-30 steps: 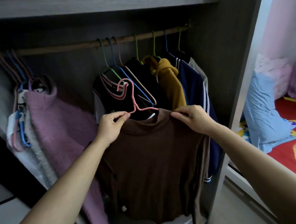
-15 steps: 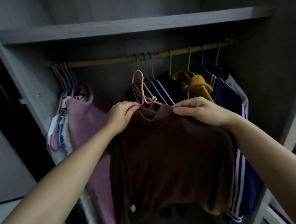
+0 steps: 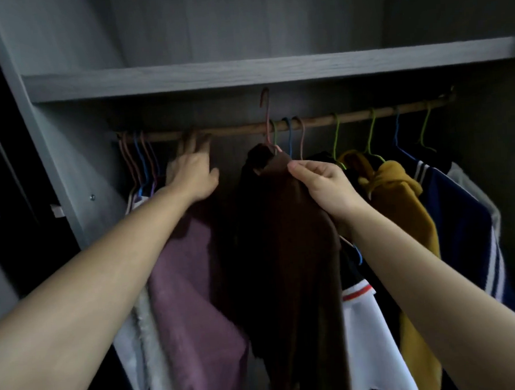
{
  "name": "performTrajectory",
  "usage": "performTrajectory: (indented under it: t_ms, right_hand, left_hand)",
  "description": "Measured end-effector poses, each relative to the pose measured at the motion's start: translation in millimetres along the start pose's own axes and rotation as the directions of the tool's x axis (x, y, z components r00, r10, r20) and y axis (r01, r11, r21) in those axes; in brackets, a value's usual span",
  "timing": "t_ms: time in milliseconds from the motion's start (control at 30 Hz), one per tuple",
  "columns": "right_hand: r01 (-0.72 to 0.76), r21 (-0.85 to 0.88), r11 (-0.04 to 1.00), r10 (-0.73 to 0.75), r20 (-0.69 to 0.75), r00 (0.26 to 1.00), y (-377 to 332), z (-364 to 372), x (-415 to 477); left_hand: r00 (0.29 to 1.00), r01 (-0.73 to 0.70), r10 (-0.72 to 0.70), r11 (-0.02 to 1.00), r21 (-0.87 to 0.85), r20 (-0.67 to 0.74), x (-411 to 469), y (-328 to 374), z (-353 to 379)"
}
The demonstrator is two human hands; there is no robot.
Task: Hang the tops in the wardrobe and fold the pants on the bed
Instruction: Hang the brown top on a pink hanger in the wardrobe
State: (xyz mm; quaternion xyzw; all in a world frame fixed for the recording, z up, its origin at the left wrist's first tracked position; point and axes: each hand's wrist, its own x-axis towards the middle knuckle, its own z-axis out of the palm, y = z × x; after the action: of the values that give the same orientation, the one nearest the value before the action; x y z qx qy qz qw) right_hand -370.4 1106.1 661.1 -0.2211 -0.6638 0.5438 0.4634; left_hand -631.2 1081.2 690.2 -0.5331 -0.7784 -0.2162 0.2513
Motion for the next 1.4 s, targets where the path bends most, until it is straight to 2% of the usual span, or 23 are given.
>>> performTrajectory:
  t_ms: [100,167,233,333,433,500,567,633,767,933,1000,1067,1167,1300,1400]
  right_hand:
    - [0.012,-0.046,0.999,-0.014,-0.046,0.999,8,27,20]
    - [-0.006,-0.153,0.988,0.000,-0.036,0.999,20,42,31]
    - [-0.049,-0.281,0.958,0.053,0.006,0.999,37,53,38]
    - [-0.134,-0.393,0.910,0.157,0.027,0.987,56,62,36]
    - [-0.104,-0.540,0.835,0.101,-0.035,0.994,60,66,28]
    - [-0.090,-0.655,0.750,0.043,-0.088,0.995,57,63,21]
    - [-0.105,-0.722,0.683,-0.009,-0.152,0.988,55,54,11]
    - [-0.113,-0.750,0.651,-0.086,-0.221,0.971,53,44,0]
    - [-0.069,-0.824,0.563,-0.301,-0.282,0.911,52,20,-26]
    - [-0.152,-0.909,0.389,-0.334,-0.293,0.896,88,-22,-96]
    - [-0.236,-0.922,0.307,-0.288,-0.326,0.901,111,-39,-137]
    - [-0.316,-0.916,0.247,-0.221,-0.370,0.902,133,-53,-184]
    - [-0.417,-0.889,0.189,-0.155,-0.446,0.881,160,-69,-257]
    - [-0.493,-0.860,0.128,-0.097,-0.506,0.857,184,-88,-347]
    - [-0.539,-0.839,0.072,-0.060,-0.543,0.837,191,-114,-401]
  left_hand:
    - [0.998,-0.006,0.005,1.000,0.004,0.068,17,-10,1]
    - [0.999,-0.020,0.020,1.000,-0.004,0.048,20,-15,8]
    - [0.999,-0.038,0.038,0.999,-0.011,0.022,19,-22,14]
    - [0.997,-0.052,0.054,0.998,-0.021,0.064,22,-26,15]
    - [0.991,-0.021,0.024,1.000,-0.021,0.133,24,-20,6]
    - [0.980,0.018,-0.010,0.999,-0.038,0.201,23,-14,-4]
    - [0.969,0.082,-0.050,0.989,-0.122,0.242,13,-4,-11]
    - [0.979,0.116,-0.060,0.950,-0.290,0.197,-10,10,-10]
    - [0.998,-0.064,0.041,0.874,-0.481,-0.058,-79,39,10]
    - [0.943,-0.323,0.229,0.805,-0.498,-0.242,-176,54,38]
    - [0.931,-0.359,0.264,0.782,-0.509,-0.252,-217,61,56]
    - [0.942,-0.337,0.276,0.767,-0.546,-0.193,-255,73,75]
    - [0.955,-0.241,0.296,0.743,-0.624,-0.017,-314,99,102]
    - [0.917,-0.130,0.340,0.751,-0.648,0.210,-389,140,124]
    - [0.873,-0.101,0.371,0.772,-0.628,0.316,-428,175,125]
